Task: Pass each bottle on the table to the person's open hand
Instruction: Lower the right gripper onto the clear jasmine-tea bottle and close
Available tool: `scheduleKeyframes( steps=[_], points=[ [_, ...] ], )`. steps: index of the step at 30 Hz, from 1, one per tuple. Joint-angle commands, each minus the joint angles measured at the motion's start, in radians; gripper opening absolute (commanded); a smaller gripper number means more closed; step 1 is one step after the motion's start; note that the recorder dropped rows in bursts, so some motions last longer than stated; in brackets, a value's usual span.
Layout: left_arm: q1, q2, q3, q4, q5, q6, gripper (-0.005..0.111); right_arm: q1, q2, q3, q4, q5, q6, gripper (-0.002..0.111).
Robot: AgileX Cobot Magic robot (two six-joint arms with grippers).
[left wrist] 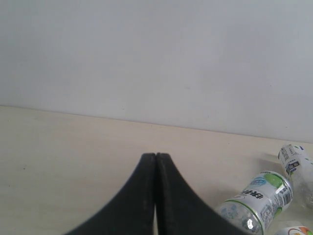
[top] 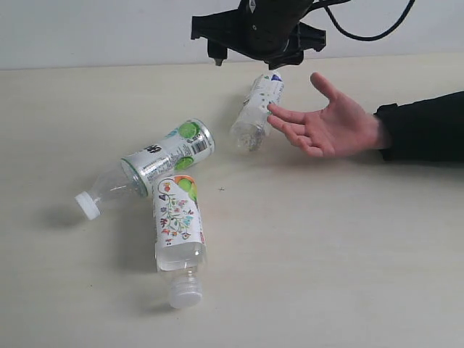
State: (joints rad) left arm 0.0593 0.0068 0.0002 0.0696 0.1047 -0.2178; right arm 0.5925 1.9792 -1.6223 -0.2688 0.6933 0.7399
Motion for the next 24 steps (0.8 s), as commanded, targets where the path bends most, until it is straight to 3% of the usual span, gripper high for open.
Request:
scheduleKeyframes(
  steps=[1, 10, 24],
  points=[
    [0.001, -0.007, 0.0, 0.004, -0.004, 0.005, 0.0, -0.043, 0.068, -0.063, -0.011, 0.016, 0.002, 0.074],
    [0.001, -0.007, 0.0, 0.004, -0.004, 0.005, 0.0, -0.148, 0.193, -0.192, 0.109, 0.039, -0.085, 0.074],
    [0.001, -0.007, 0.0, 0.004, -0.004, 0.005, 0.0, -0.176, 0.395, -0.416, 0.206, 0.118, -0.19, 0.082]
  ],
)
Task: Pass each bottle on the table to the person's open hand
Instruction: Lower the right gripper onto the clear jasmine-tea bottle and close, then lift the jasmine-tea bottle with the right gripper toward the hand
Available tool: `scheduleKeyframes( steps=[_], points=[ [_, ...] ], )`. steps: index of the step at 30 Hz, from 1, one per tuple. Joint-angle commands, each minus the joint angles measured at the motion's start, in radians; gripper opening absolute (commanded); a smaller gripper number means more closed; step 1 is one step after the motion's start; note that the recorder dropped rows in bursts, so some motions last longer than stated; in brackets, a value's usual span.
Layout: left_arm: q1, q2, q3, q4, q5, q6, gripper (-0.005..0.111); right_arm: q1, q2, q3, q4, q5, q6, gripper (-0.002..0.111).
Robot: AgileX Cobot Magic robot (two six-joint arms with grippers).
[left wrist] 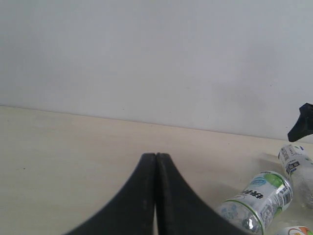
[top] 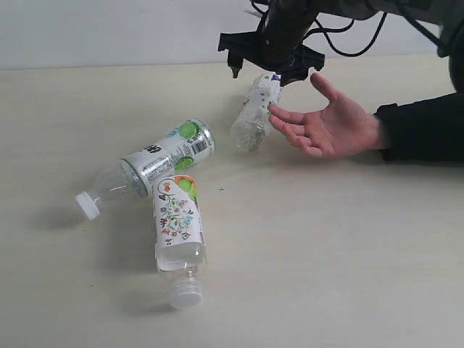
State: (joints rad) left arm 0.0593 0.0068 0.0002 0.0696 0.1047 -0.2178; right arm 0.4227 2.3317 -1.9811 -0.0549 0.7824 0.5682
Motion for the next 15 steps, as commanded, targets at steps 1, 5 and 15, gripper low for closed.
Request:
scheduleKeyframes(
  steps=[1, 5, 15],
  points=[
    [0.001, -0.007, 0.0, 0.004, -0.004, 0.005, 0.0, -0.007, 0.052, -0.066, -0.008, 0.032, -0.019, 0.082],
    [0.001, -0.007, 0.0, 0.004, -0.004, 0.005, 0.0, -0.007, 0.089, -0.11, -0.008, 0.035, -0.019, 0.082],
    [0.001, -0.007, 0.0, 0.004, -0.004, 0.005, 0.0, -0.007, 0.129, -0.12, -0.137, 0.027, 0.067, 0.082]
  ],
)
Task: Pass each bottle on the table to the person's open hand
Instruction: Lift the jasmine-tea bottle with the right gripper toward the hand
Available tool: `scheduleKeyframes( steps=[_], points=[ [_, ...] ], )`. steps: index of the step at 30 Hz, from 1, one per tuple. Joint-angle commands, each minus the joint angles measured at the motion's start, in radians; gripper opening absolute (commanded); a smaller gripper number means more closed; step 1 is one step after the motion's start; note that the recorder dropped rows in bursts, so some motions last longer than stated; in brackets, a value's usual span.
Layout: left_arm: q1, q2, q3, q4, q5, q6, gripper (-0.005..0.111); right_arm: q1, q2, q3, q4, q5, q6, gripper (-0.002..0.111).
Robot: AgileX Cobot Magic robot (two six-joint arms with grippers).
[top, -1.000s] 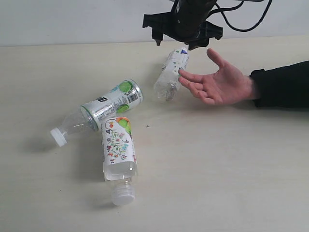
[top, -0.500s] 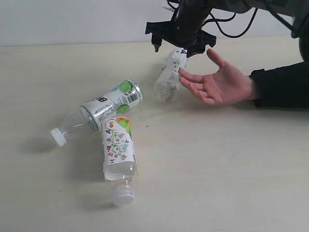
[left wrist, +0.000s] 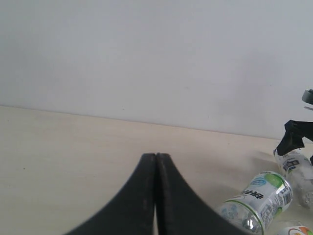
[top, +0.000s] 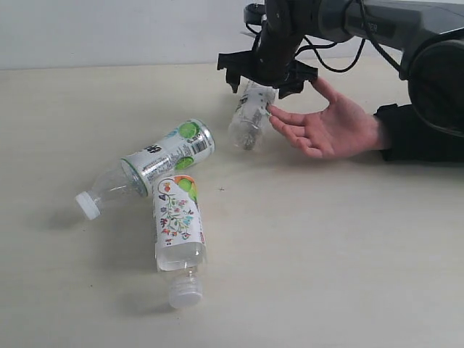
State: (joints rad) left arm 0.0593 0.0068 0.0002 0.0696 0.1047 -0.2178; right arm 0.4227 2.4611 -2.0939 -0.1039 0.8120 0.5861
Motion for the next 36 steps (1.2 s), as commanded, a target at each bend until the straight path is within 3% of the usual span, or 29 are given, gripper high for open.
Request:
scheduleKeyframes(
  steps=[1, 12, 14, 23, 26, 36],
  points=[
    [0.001, -0.007, 0.0, 0.004, -0.004, 0.005, 0.0, -0.007, 0.0, -0.007, -0.09, -0.003, 0.05, 0.082],
    [0.001, -0.007, 0.0, 0.004, -0.004, 0.005, 0.0, -0.007, 0.045, -0.007, -0.088, -0.003, 0.043, 0.079],
    [0.001, -0.007, 0.0, 0.004, -0.004, 0.005, 0.0, -0.007, 0.045, -0.007, -0.088, -0.005, 0.043, 0.072],
    [0.001, -0.007, 0.0, 0.004, -0.004, 0.005, 0.0, -0.004, 0.006, -0.007, -0.137, -0.052, 0.037, 0.013],
    [0.001, -0.007, 0.0, 0.004, -0.004, 0.005, 0.0, -0.004, -0.016, -0.007, -0.147, -0.067, 0.039, 0.0],
    [0.001, -0.007, 0.0, 0.004, -0.004, 0.005, 0.0, -0.004, -0.159, -0.007, -0.154, -0.049, -0.088, 0.0]
  ],
)
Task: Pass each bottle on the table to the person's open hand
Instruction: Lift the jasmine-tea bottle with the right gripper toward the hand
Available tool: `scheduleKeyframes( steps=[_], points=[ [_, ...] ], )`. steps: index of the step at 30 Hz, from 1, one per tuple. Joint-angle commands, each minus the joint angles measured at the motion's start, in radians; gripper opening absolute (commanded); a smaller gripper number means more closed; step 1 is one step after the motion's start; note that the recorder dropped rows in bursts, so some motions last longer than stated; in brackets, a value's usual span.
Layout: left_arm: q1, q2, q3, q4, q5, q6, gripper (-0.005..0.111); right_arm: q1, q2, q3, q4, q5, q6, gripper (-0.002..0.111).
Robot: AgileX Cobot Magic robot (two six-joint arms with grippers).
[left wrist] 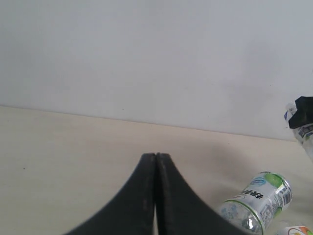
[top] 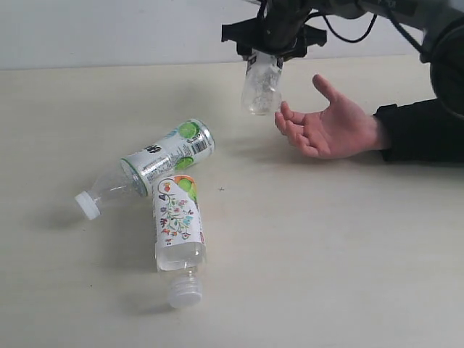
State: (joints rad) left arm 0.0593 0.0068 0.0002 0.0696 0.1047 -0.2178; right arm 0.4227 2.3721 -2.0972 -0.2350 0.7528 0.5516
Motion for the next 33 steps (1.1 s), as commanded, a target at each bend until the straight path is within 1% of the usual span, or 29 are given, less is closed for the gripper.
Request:
scheduleKeyframes(
  steps=[1, 3, 5, 7, 12, 15, 18, 21, 23, 26, 29, 33],
  points=[
    [0.001, -0.007, 0.0, 0.004, -0.004, 0.005, 0.0, -0.004, -0.095, -0.004, -0.033, 0.014, -0.06, 0.0],
    [0.001, -0.007, 0.0, 0.004, -0.004, 0.005, 0.0, -0.004, -0.129, -0.004, -0.033, 0.03, -0.078, 0.0],
    [0.001, -0.007, 0.0, 0.004, -0.004, 0.005, 0.0, -0.004, -0.167, -0.004, -0.031, 0.083, -0.111, 0.0],
    [0.001, -0.007, 0.0, 0.004, -0.004, 0.005, 0.0, -0.014, -0.198, -0.004, -0.015, 0.155, -0.174, 0.0],
    [0.001, -0.007, 0.0, 0.004, -0.004, 0.005, 0.0, -0.041, -0.23, -0.004, 0.097, 0.357, -0.329, 0.0],
    [0.001, -0.007, 0.0, 0.004, -0.004, 0.005, 0.0, -0.041, -0.237, -0.004, 0.091, 0.468, -0.366, 0.0],
    [0.001, -0.007, 0.0, 0.004, -0.004, 0.005, 0.0, -0.039, -0.261, -0.004, 0.101, 0.468, -0.39, 0.0],
    [0.001, -0.007, 0.0, 0.004, -0.004, 0.005, 0.0, -0.039, -0.326, 0.04, 0.166, 0.468, -0.414, 0.0],
    [0.001, -0.007, 0.0, 0.004, -0.004, 0.005, 0.0, -0.039, -0.384, 0.107, 0.172, 0.468, -0.414, 0.0],
    [0.001, -0.007, 0.0, 0.004, -0.004, 0.005, 0.0, -0.039, -0.472, 0.261, 0.172, 0.468, -0.428, 0.0],
    [0.001, -0.007, 0.0, 0.004, -0.004, 0.005, 0.0, -0.039, -0.551, 0.438, 0.176, 0.364, -0.428, 0.0],
    [0.001, -0.007, 0.0, 0.004, -0.004, 0.005, 0.0, -0.039, -0.574, 0.627, 0.174, 0.225, -0.419, 0.0]
  ],
)
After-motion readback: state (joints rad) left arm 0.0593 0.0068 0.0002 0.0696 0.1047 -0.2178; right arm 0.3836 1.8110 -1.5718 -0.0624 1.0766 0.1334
